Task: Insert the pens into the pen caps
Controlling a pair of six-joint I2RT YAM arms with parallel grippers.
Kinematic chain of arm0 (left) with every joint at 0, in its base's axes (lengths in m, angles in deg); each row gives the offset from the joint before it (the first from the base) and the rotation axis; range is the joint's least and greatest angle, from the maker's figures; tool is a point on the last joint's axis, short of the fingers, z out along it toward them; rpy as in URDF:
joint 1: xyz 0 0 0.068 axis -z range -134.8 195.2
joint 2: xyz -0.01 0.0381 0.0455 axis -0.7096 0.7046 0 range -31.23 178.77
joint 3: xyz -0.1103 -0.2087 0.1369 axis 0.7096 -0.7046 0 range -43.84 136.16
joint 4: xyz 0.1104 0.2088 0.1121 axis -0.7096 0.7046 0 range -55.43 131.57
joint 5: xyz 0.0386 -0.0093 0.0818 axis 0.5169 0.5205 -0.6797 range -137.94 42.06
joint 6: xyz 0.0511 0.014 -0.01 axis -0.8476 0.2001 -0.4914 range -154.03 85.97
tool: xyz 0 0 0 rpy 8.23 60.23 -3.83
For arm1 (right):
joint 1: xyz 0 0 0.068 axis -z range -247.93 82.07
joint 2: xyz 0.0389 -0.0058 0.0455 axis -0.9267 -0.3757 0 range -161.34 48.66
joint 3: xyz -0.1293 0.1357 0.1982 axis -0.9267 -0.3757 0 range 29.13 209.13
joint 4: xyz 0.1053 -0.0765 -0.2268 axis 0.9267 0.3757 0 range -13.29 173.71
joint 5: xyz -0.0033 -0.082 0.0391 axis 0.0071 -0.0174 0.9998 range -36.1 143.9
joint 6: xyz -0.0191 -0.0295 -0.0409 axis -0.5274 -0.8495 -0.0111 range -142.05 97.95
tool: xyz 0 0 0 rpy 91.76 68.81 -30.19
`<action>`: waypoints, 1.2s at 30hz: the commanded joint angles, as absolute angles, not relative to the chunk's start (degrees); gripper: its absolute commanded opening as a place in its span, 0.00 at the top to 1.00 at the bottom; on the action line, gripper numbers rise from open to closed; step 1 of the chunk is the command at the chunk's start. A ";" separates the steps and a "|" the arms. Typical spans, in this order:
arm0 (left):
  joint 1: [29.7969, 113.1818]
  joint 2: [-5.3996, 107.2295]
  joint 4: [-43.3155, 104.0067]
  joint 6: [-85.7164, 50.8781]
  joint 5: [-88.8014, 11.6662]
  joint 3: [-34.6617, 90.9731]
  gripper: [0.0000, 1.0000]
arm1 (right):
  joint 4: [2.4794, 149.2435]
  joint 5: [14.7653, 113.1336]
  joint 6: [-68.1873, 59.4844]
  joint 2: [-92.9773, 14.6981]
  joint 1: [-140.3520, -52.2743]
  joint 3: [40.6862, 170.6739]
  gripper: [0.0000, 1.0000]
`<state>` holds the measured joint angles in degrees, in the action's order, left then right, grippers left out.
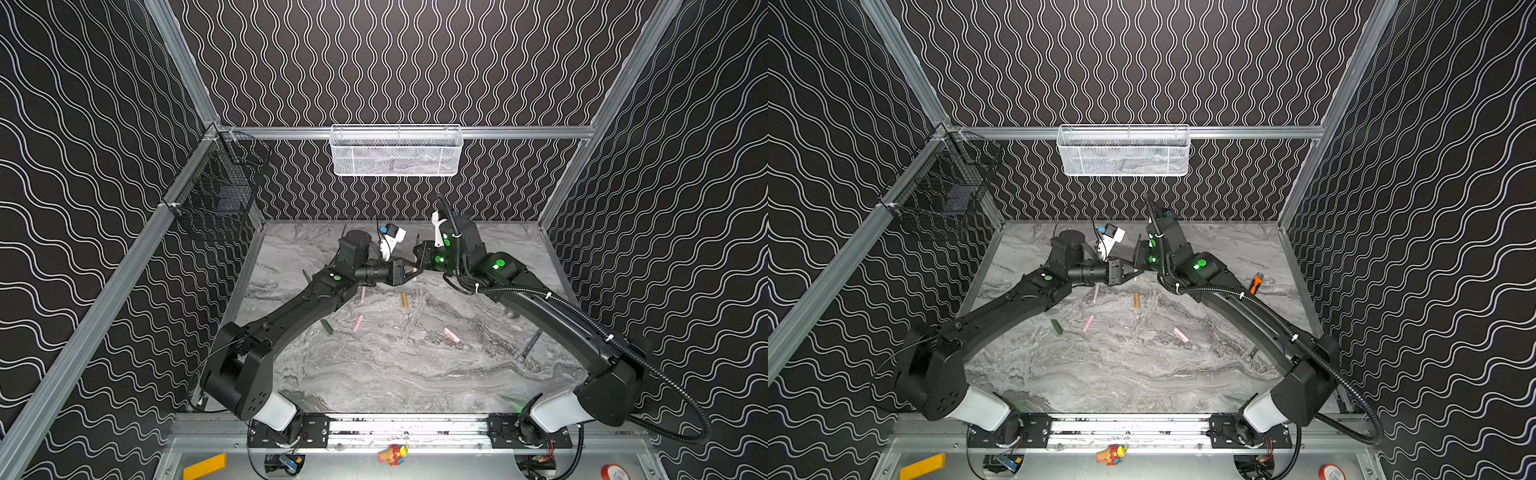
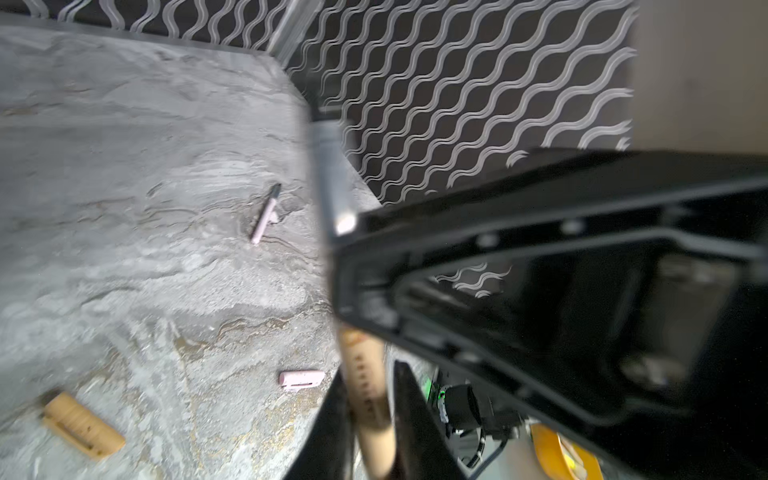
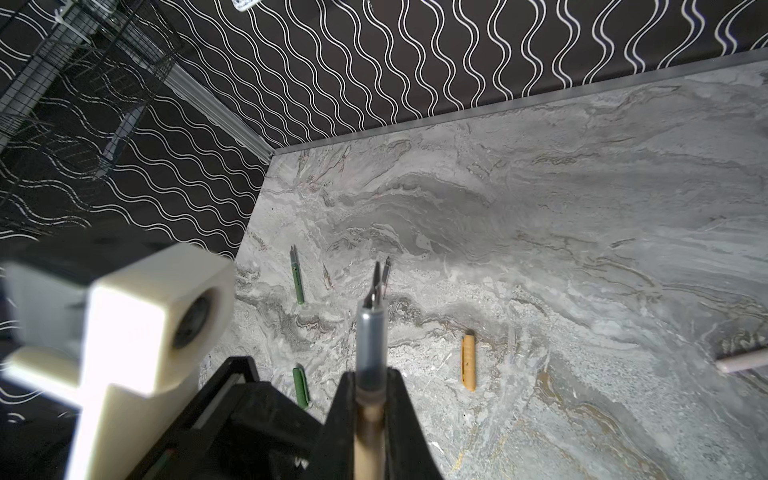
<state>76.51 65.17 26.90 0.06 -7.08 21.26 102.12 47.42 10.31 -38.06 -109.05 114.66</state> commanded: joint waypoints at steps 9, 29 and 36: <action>76.65 60.36 22.44 -3.85 -11.21 18.69 0.98 | 100.04 49.82 11.63 -32.94 -109.77 116.89 0.61; 76.57 40.40 26.05 -35.50 -39.65 12.81 1.00 | 99.13 52.98 5.58 -37.42 -103.92 99.75 0.52; 76.99 34.01 17.41 -35.17 -43.32 3.64 1.00 | 99.75 55.22 4.90 -53.75 -103.70 105.86 0.51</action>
